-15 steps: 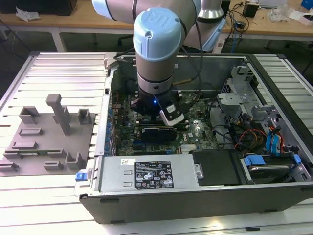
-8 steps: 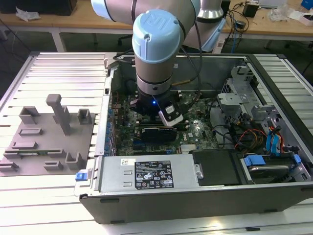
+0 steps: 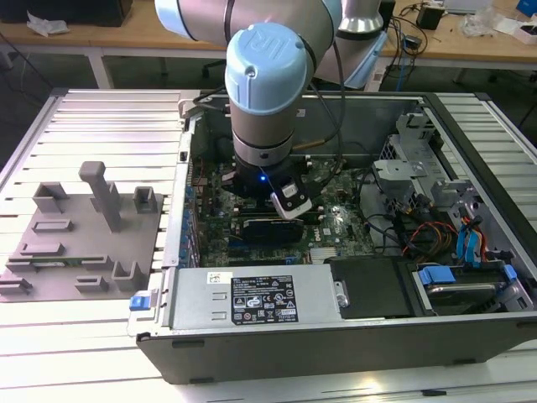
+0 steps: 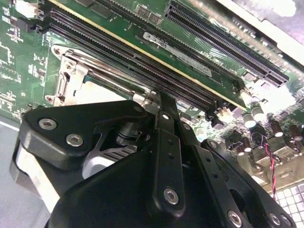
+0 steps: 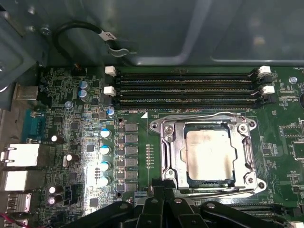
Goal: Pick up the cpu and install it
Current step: 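Install the second cpu locking lever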
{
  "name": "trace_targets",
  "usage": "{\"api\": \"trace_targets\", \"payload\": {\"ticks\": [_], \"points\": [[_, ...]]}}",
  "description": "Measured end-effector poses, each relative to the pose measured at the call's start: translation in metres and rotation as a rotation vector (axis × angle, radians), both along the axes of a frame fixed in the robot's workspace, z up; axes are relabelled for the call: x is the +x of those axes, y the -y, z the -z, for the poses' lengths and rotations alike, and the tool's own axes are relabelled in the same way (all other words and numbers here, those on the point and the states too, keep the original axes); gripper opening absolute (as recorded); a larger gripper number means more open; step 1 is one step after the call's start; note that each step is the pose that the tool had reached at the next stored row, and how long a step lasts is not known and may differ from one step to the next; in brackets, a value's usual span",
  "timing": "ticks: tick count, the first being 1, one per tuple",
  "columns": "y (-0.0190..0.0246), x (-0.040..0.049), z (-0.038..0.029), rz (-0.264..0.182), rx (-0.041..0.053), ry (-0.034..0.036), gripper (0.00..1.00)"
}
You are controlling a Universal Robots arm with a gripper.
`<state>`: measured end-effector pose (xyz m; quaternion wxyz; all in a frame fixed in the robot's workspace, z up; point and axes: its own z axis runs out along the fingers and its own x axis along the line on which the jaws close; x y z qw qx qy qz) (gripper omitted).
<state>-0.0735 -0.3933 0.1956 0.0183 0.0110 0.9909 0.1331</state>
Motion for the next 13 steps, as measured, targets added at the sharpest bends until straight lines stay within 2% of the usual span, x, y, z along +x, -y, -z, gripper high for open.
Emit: {"api": "trace_targets", "payload": {"ticks": [2, 5, 8, 9, 10, 11, 12, 13], "points": [[-0.0001, 0.0000, -0.0009, 0.000, 0.0001, 0.0001, 0.11], [-0.0001, 0.0002, -0.0114, 0.000, -0.0025, 0.0001, 0.11], [-0.0004, 0.0008, -0.0218, 0.000, -0.0124, 0.0001, 0.11], [-0.0007, 0.0009, -0.0274, 0.000, -0.0188, 0.0002, 0.11], [-0.0010, 0.0010, -0.0343, 0.000, -0.0280, 0.0000, 0.11], [-0.0014, 0.0013, -0.0399, 0.000, -0.0425, 0.0001, 0.11], [-0.0019, 0.0015, -0.0419, 0.000, -0.0633, 0.0000, 0.11], [-0.0025, 0.0017, -0.0422, 0.000, -0.0996, 0.0000, 0.11]]}}
